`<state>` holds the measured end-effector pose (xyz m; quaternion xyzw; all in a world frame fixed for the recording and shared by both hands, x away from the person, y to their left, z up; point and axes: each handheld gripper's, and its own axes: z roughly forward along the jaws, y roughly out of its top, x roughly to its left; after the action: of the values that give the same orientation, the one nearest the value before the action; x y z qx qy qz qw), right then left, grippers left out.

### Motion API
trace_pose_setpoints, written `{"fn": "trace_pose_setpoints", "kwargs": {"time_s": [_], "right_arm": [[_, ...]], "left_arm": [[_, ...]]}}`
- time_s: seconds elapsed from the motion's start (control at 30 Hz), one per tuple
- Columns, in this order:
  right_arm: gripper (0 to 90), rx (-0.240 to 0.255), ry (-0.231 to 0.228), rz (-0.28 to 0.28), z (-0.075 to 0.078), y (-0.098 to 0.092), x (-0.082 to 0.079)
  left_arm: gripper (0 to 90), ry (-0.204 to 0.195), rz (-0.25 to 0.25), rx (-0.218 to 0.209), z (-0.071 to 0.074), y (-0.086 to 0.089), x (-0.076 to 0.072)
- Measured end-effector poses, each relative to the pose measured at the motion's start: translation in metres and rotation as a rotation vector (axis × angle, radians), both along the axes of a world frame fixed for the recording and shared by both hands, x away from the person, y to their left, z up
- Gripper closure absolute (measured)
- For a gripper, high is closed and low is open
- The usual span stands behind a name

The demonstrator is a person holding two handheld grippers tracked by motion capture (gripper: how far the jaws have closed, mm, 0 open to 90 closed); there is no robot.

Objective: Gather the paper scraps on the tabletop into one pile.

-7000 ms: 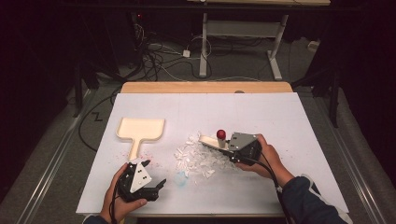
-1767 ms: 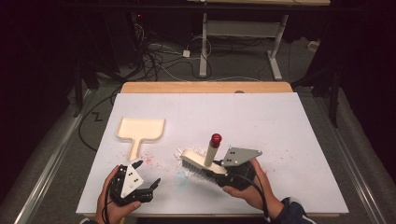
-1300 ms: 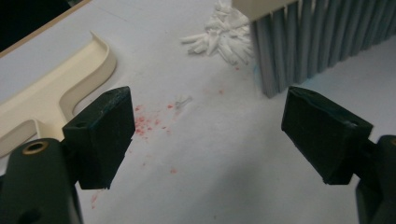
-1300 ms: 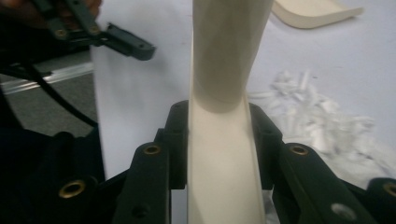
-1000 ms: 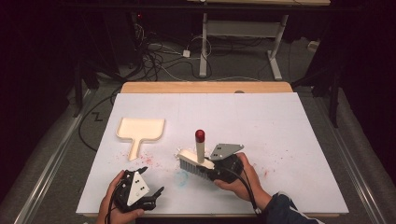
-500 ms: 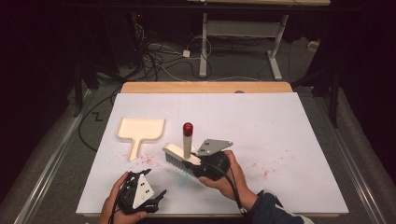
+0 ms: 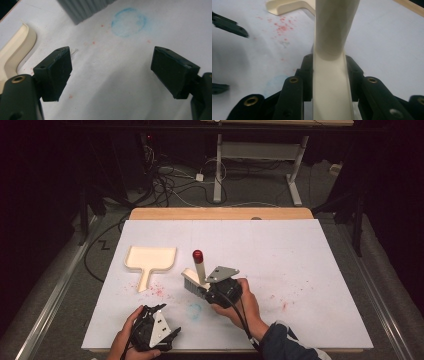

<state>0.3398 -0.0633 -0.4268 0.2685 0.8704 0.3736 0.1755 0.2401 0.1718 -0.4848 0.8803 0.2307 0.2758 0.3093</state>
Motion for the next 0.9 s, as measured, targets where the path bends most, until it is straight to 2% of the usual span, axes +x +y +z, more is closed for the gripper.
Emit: {"fn": "trace_pose_setpoints", "kwargs": {"time_s": [0.03,0.1,0.17,0.23,0.33,0.43,0.53,0.63,0.77,0.9], "right_arm": [[68.0,0.003,0.009,-0.013,0.001,-0.005,0.001],[68.0,0.006,0.000,-0.023,0.003,-0.014,0.002],[67.9,0.034,0.009,-0.021,0.009,-0.023,0.000],[67.9,0.053,-0.005,-0.004,0.016,-0.031,-0.004],[67.9,0.086,-0.023,0.042,0.029,-0.044,-0.014],[67.9,0.086,-0.046,0.083,0.044,-0.061,-0.027],[68.0,0.077,-0.058,0.081,0.051,-0.084,-0.038],[68.0,0.048,-0.056,0.067,0.051,-0.110,-0.046],[68.0,0.014,-0.043,0.056,0.044,-0.145,-0.057],[68.0,0.003,-0.039,0.042,0.039,-0.172,-0.069]], "left_arm": [[16.5,0.002,0.005,-0.016,0.001,0.001,0.001],[16.5,0.008,0.017,-0.052,0.002,0.003,0.002],[16.5,0.013,0.031,-0.076,0.004,0.005,0.004],[16.5,0.018,0.039,-0.090,0.004,0.006,0.005],[16.5,0.023,0.041,-0.084,0.003,0.006,0.005],[16.5,0.022,0.043,-0.080,0.003,0.006,0.005],[16.5,0.022,0.048,-0.084,0.003,0.007,0.005],[16.5,0.021,0.048,-0.078,0.003,0.007,0.005],[16.5,0.018,0.046,-0.070,0.003,0.006,0.005],[16.5,0.020,0.046,-0.068,0.003,0.005,0.006]]}}
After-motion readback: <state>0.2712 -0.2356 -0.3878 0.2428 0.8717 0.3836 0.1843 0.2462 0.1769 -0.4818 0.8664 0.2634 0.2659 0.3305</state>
